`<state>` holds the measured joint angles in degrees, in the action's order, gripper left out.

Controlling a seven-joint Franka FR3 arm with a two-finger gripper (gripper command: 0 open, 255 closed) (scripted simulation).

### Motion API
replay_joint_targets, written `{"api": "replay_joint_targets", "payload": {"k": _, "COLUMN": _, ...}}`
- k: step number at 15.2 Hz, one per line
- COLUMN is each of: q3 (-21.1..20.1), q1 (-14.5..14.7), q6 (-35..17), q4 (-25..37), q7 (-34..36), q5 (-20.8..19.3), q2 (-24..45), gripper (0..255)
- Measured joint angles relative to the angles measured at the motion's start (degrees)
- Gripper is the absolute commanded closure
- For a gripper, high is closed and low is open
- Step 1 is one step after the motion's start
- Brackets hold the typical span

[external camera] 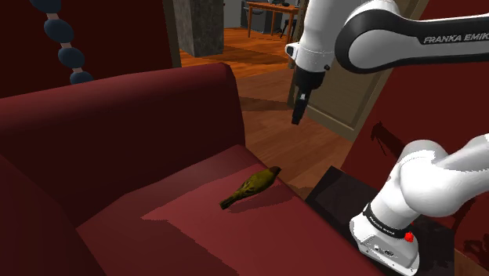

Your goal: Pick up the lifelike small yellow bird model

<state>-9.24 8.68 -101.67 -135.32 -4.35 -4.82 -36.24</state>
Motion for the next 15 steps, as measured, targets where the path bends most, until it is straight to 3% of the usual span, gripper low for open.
{"api": "replay_joint_targets", "payload": {"k": 15, "q3": -12.51, "q1": 10.70, "q6": -20.70, "q4": -4.47, "q7": -5.52, "q5": -2.97, "q2": 14.22, "gripper": 0}}
